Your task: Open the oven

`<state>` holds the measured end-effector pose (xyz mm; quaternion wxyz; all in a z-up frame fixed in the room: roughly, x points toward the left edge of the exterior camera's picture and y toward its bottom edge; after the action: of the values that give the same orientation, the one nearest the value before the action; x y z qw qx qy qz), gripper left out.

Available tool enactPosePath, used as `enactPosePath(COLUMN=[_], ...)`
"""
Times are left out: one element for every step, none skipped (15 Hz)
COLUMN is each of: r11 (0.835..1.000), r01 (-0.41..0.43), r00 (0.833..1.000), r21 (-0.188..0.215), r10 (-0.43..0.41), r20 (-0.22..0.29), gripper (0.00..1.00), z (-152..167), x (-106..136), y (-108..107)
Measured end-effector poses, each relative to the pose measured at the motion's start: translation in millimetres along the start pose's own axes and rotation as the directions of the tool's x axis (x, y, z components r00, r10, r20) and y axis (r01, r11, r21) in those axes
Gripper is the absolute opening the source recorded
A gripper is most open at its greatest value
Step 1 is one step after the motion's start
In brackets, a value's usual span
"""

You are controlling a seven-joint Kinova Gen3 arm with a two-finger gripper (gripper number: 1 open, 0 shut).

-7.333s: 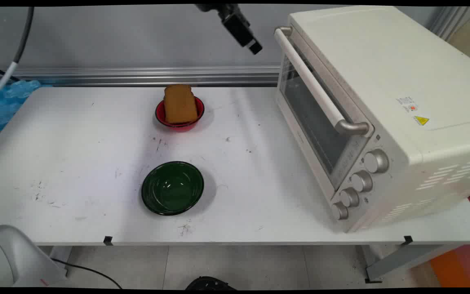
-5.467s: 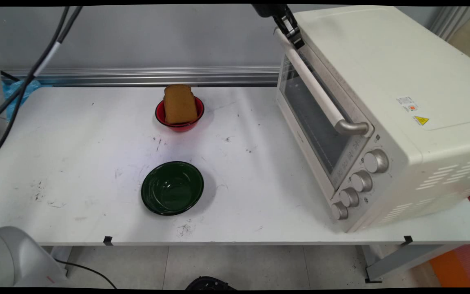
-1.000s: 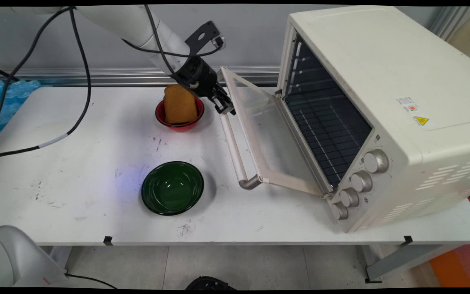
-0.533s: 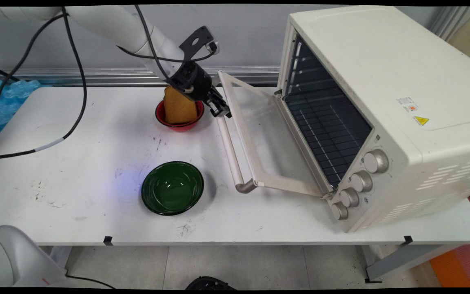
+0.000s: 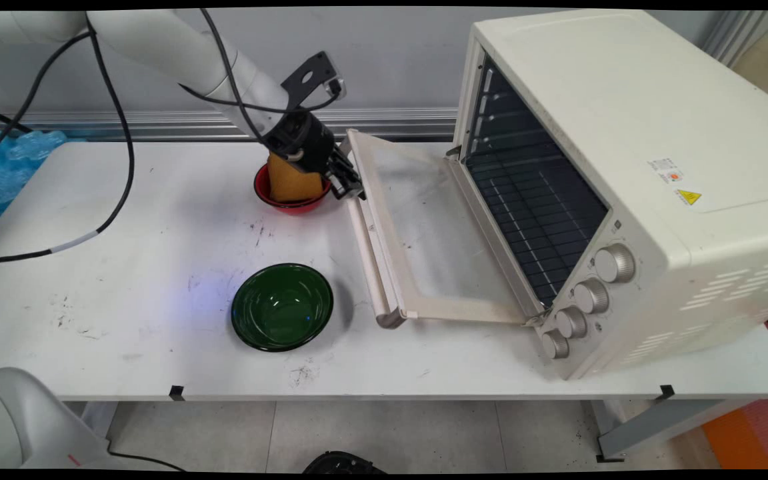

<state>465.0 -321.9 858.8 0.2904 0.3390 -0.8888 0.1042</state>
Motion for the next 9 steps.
enactPosePath(r11=[1.0,1.0,1.0,1.0,0.999,0.999,0.999,0.999,0.999], r01=[-0.008,-0.017,-0.023,-0.029,-0.035,-0.038,-0.043,-0.048,-0.052], r00=[1.0,1.0,1.0,1.0,0.999,0.999,0.999,0.999,0.998], r21=[0.0,0.001,0.001,0.002,0.003,0.003,0.003,0.004,0.006], r10=[0.008,0.017,0.023,0.029,0.035,0.038,0.043,0.048,0.052], r20=[0.001,0.001,0.001,0.0,-0.003,-0.006,-0.009,-0.014,-0.018], gripper=[0.0,0.0,0.0,0.0,0.0,0.0,0.0,0.0,0.0], z=[-0.6,-1.4,-1.7,-2.0,-2.8,-3.7,-4.7,-6.0,-8.5], x=[-1.7,-3.7,-4.8,-5.7,-6.3,-6.5,-6.2,-5.1,-4.4], y=[0.2,0.4,0.4,0.3,0.1,0.1,0.1,0.1,-0.1])
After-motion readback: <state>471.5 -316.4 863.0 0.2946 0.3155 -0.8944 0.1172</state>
